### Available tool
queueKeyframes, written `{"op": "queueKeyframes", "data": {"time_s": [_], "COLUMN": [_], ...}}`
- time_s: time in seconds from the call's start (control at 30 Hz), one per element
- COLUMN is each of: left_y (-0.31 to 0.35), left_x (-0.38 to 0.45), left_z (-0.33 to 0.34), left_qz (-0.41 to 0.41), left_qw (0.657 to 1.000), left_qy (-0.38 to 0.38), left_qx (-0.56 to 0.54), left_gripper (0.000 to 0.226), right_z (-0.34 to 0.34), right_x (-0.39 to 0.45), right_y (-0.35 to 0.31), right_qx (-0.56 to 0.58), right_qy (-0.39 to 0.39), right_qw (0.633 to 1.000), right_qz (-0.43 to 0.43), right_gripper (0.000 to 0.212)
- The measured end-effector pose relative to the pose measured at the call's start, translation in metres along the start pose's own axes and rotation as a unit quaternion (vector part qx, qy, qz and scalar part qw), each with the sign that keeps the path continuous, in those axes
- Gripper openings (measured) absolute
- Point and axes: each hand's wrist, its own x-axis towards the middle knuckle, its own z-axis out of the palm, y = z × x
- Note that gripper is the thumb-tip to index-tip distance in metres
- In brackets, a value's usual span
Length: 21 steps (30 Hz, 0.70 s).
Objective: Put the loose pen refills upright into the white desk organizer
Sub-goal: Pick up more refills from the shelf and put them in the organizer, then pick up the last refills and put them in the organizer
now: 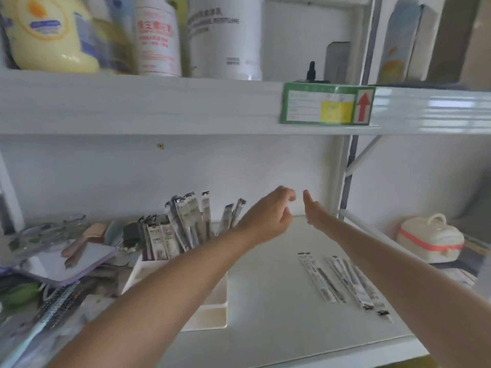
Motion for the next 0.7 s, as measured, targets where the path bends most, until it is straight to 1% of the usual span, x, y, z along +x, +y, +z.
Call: {"op": "queueKeyframes", "data": {"time_s": [0.07, 0.1, 0.13, 0.17, 0.2, 0.27, 0.33, 0.37, 0.43, 0.5, 0.57, 0.6, 0.67, 0.7], "left_y": [0.013, 0.017, 0.020, 0.022, 0.024, 0.028, 0.031, 0.033, 0.039, 0.048, 0.059, 0.065, 0.079, 0.087], "left_x": [0.005, 0.007, 0.007, 0.005, 0.002, -0.003, -0.007, -0.008, -0.008, -0.007, -0.001, 0.003, 0.013, 0.017], "left_z": [0.036, 0.057, 0.078, 0.099, 0.118, 0.145, 0.163, 0.169, 0.180, 0.190, 0.201, 0.208, 0.220, 0.226], "left_qz": [-0.088, -0.153, -0.233, -0.319, -0.395, -0.501, -0.546, -0.560, -0.582, -0.596, -0.604, -0.604, -0.599, -0.599], "left_qw": [0.993, 0.982, 0.960, 0.928, 0.894, 0.837, 0.807, 0.797, 0.784, 0.772, 0.762, 0.760, 0.752, 0.744], "left_qy": [-0.066, -0.106, -0.151, -0.189, -0.209, -0.207, -0.172, -0.149, -0.109, -0.109, -0.103, -0.098, -0.095, -0.091], "left_qx": [-0.038, -0.044, -0.040, -0.028, -0.021, -0.071, -0.147, -0.169, -0.185, -0.191, -0.208, -0.219, -0.260, -0.282], "left_gripper": [0.028, 0.033, 0.042, 0.055, 0.065, 0.072, 0.069, 0.068, 0.070, 0.070, 0.064, 0.060, 0.050, 0.037], "right_z": [-0.034, -0.051, -0.066, -0.079, -0.090, -0.106, -0.112, -0.113, -0.113, -0.110, -0.104, -0.101, -0.095, -0.092], "right_x": [0.001, 0.000, -0.002, -0.004, -0.007, -0.004, -0.005, -0.004, -0.002, 0.000, 0.000, 0.000, 0.002, 0.004], "right_y": [0.028, 0.044, 0.060, 0.075, 0.090, 0.122, 0.144, 0.152, 0.160, 0.161, 0.163, 0.163, 0.165, 0.166], "right_qx": [-0.005, -0.034, -0.070, -0.105, -0.129, -0.159, -0.178, -0.187, -0.183, -0.148, -0.118, -0.095, -0.021, 0.008], "right_qy": [-0.023, -0.041, -0.056, -0.071, -0.088, -0.116, -0.143, -0.154, -0.171, -0.183, -0.200, -0.203, -0.200, -0.201], "right_qw": [0.999, 0.997, 0.994, 0.989, 0.983, 0.972, 0.956, 0.949, 0.944, 0.952, 0.960, 0.963, 0.968, 0.968], "right_qz": [0.047, 0.057, 0.070, 0.081, 0.097, 0.131, 0.183, 0.202, 0.215, 0.196, 0.156, 0.148, 0.148, 0.151], "right_gripper": [0.033, 0.031, 0.031, 0.030, 0.032, 0.055, 0.066, 0.069, 0.068, 0.058, 0.035, 0.031, 0.030, 0.028]}}
